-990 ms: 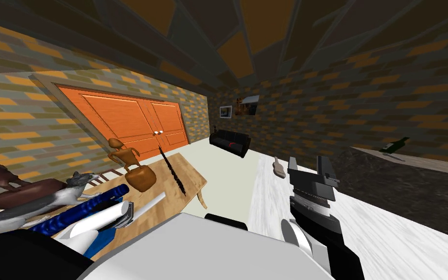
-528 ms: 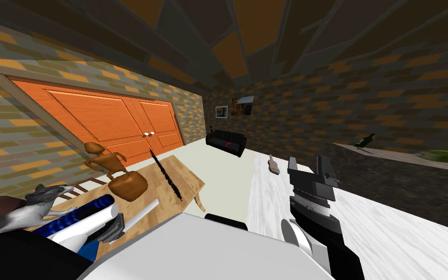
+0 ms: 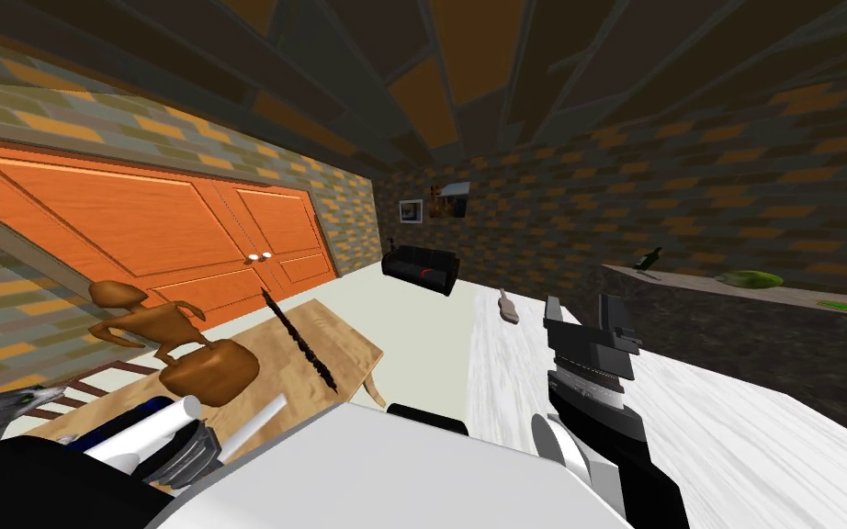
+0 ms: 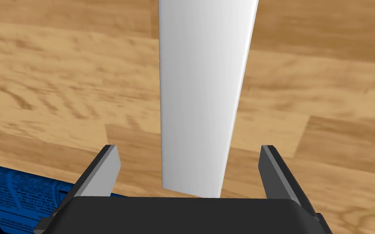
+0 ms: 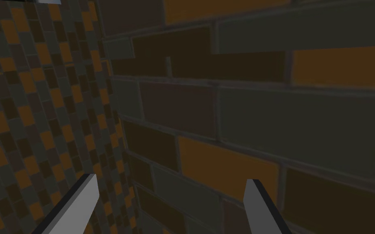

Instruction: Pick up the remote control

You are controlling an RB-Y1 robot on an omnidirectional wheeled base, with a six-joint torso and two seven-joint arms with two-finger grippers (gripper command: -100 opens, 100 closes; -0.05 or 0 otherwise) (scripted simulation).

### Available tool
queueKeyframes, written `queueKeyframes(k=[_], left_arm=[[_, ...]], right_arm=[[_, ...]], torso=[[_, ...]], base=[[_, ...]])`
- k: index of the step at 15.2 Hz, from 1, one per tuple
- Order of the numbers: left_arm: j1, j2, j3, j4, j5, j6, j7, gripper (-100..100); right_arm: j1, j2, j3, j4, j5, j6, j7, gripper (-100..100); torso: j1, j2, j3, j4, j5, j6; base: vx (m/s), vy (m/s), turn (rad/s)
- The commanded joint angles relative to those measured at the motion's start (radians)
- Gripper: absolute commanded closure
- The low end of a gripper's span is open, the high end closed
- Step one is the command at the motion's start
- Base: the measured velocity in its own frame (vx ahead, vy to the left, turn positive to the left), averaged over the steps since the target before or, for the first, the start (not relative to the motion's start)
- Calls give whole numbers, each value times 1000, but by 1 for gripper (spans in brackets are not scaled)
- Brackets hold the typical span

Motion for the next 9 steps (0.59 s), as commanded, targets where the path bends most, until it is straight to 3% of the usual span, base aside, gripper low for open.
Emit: queueKeyframes(k=[1,7,9], left_arm=[[-5,6,19,29,10,46,19,-100],[-22,33,63,115,41,127,38,-100],[-42,16,45,138,28,76,40,-100]], right_arm=[[0,0,0,0,0,0,0,0],[0,0,0,0,0,0,0,0],[0,0,0,0,0,0,0,0]], torso=[[0,0,0,0,0,0],[1,0,0,0,0,0],[0,0,0,0,0,0]], base=[[21,39,-119],[19,51,-123],[-4,29,-33]])
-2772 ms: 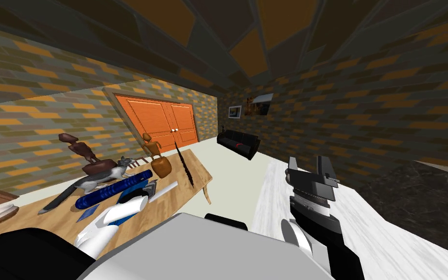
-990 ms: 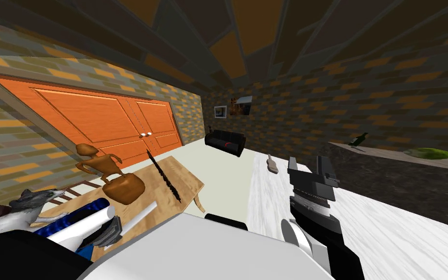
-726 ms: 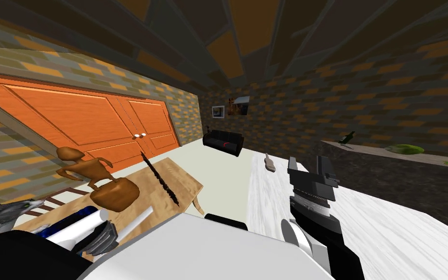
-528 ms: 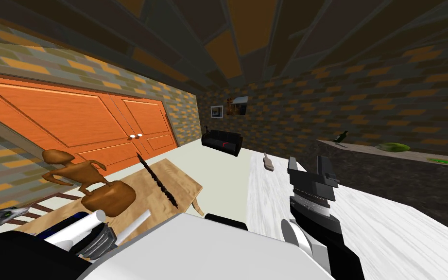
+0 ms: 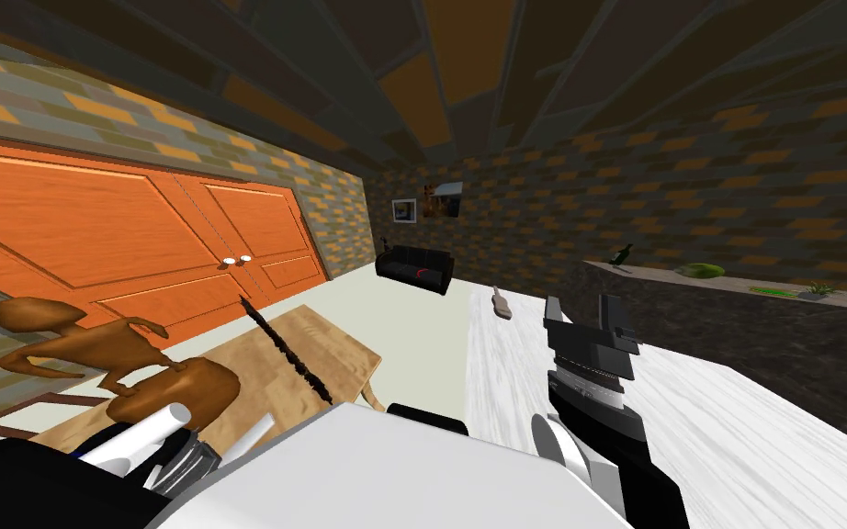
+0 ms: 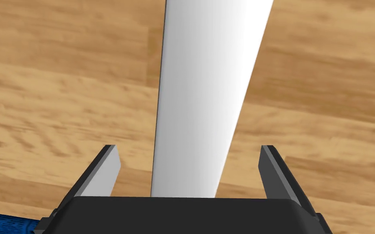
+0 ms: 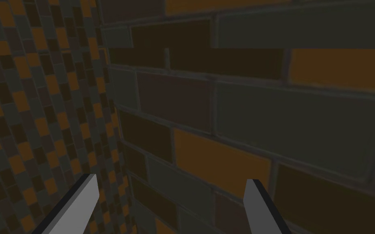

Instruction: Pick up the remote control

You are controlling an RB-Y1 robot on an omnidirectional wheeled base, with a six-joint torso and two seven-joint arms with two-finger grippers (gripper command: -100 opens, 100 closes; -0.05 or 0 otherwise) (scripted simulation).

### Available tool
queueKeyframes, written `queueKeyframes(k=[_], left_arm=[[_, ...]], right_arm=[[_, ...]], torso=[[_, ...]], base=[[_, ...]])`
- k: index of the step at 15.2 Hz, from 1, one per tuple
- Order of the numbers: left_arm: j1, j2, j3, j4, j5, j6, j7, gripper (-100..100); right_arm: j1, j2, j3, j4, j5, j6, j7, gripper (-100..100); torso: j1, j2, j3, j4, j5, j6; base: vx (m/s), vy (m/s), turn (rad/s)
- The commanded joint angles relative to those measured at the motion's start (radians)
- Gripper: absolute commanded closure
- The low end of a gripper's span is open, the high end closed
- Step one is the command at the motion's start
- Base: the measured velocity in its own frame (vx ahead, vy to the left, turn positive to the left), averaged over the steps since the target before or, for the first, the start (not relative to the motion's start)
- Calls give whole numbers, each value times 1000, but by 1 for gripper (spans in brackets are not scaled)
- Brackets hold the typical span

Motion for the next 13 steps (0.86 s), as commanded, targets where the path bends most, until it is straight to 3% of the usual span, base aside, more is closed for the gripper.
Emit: queueKeyframes(k=[1,3,4,5,9,12,13], left_arm=[[-11,-17,-10,9,-8,-29,12,-100],[-24,-32,-20,23,-16,-56,22,-100],[-16,-21,-13,21,-9,-39,12,-100],[-18,-22,-14,23,-10,-44,13,100],[-18,-23,-14,23,-10,-42,11,100],[9,5,5,-11,4,10,-3,100],[1,-2,-1,-3,-1,-7,4,100]], right_arm=[[0,0,0,0,0,0,0,0],[0,0,0,0,0,0,0,0],[0,0,0,0,0,0,0,0],[0,0,0,0,0,0,0,0],[0,0,0,0,0,0,0,0],[0,0,0,0,0,0,0,0],[0,0,0,0,0,0,0,0]], torso=[[0,0,0,0,0,0],[1,3,2,1,0,0],[1,4,2,1,0,0],[0,4,2,1,0,0],[0,1,1,0,0,-1],[-2,-2,-1,0,-1,-2],[-3,-3,-2,-1,-1,-2]], base=[[-46,43,-52],[-68,47,-36],[-38,27,-15],[-13,10,-3],[-3,0,-4],[53,-37,58],[44,-25,31]])
